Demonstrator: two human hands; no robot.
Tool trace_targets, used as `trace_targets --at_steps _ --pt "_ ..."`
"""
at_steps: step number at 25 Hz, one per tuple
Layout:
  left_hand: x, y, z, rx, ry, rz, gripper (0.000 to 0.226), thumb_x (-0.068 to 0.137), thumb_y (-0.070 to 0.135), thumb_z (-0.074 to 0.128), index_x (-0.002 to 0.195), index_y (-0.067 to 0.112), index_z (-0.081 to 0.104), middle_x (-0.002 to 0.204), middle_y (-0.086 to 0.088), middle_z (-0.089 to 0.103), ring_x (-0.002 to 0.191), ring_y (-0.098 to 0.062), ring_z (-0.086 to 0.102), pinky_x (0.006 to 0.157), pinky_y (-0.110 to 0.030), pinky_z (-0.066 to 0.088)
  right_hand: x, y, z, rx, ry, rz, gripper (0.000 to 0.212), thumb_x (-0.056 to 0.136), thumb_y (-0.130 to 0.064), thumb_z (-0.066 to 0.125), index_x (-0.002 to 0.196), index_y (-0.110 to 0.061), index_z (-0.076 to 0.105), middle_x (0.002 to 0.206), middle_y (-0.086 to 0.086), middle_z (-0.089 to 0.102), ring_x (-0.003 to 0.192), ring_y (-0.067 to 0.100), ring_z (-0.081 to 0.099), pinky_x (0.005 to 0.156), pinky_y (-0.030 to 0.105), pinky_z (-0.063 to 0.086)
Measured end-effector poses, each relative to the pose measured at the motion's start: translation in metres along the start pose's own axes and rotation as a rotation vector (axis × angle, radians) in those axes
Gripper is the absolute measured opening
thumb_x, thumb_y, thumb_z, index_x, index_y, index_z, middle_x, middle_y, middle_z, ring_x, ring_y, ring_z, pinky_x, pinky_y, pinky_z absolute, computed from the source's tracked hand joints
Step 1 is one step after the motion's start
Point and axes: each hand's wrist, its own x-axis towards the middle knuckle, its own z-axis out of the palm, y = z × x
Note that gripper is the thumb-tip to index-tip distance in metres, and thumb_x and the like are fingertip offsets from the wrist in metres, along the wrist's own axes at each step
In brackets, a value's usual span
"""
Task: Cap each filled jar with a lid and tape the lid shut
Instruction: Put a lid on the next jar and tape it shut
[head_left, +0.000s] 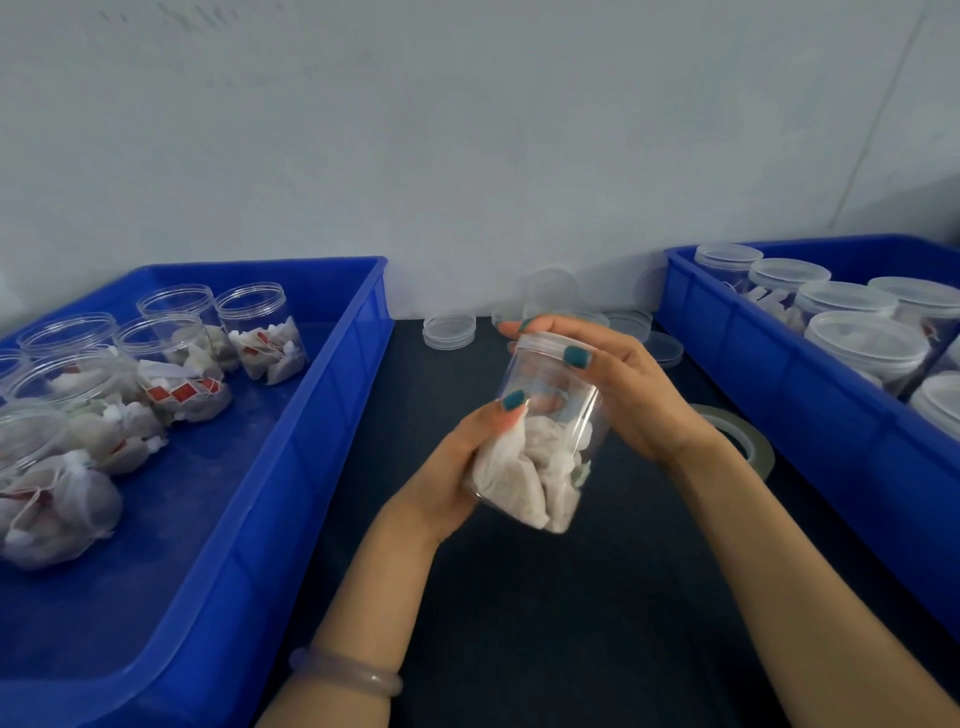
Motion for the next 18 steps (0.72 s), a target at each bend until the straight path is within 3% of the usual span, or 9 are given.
trace_targets --at_steps 3,5,7,9,14,16,18 --pt "0.006 -0.003 0.003 0.282 0.213 -0.002 0.073 0.062 0.065 0.08 0.122 0.028 0.061 0.111 0.005 0.073 0.105 -0.022 0.069 0.081 -0.028 0.058 -0.002 0.0 -0.003 -0.032 0.062 0.091 0.027 0.094 -0.016 0.055 0.118 -0.017 0.067 0.127 0.003 0.067 0.119 0.023 0.063 0.092 0.032 0.054" --pt "0.011 -0.007 0.005 0.595 0.373 0.008 0.071 0.058 0.06 0.085 0.115 0.037 0.049 0.102 0.017 0.07 0.099 -0.01 0.067 0.074 -0.023 0.056 -0.002 0.004 0.0 -0.181 0.131 0.158 0.024 0.097 -0.012 0.057 0.118 -0.019 0.067 0.116 -0.001 0.071 0.109 0.012 0.067 0.086 0.022 0.053" --pt "0.011 -0.01 0.007 0.959 0.509 -0.001 0.08 0.056 0.07 0.078 0.119 0.044 0.037 0.106 0.026 0.06 0.097 0.001 0.06 0.078 -0.027 0.053 0.0 0.01 0.009 -0.273 0.227 0.186 0.023 0.098 -0.012 0.058 0.119 -0.017 0.067 0.108 -0.005 0.071 0.098 0.0 0.067 0.079 0.014 0.051" --pt "0.012 -0.016 0.009 1.174 0.624 0.065 0.089 0.055 0.077 0.069 0.128 0.043 0.032 0.115 0.023 0.057 0.101 0.0 0.057 0.081 -0.029 0.052 0.002 0.012 0.017 -0.233 0.311 0.199 0.02 0.097 -0.014 0.059 0.115 -0.018 0.068 0.104 -0.008 0.071 0.092 -0.003 0.067 0.075 0.011 0.049" --pt "0.018 -0.028 0.01 1.378 0.708 0.224 0.096 0.059 0.07 0.076 0.136 0.032 0.033 0.121 0.017 0.056 0.11 -0.007 0.055 0.073 -0.023 0.041 0.005 0.014 0.021 -0.201 0.427 0.185 0.016 0.096 -0.011 0.061 0.103 -0.021 0.07 0.098 -0.011 0.072 0.092 -0.002 0.066 0.083 0.016 0.05" --pt "0.019 -0.031 0.009 1.294 0.699 0.194 0.094 0.059 0.066 0.079 0.133 0.033 0.031 0.118 0.022 0.05 0.111 -0.005 0.054 0.074 -0.024 0.043 0.005 0.014 0.025 -0.301 0.44 0.188 0.015 0.096 -0.016 0.062 0.103 -0.027 0.07 0.101 -0.013 0.071 0.098 0.001 0.065 0.09 0.024 0.051" --pt "0.021 -0.035 0.009 1.145 0.687 0.178 0.089 0.059 0.062 0.081 0.126 0.038 0.028 0.115 0.025 0.043 0.111 -0.004 0.054 0.076 -0.023 0.049 0.004 0.013 0.026 -0.495 0.375 0.187 0.02 0.096 -0.032 0.061 0.116 -0.036 0.064 0.119 -0.016 0.065 0.114 0.004 0.059 0.1 0.032 0.048"
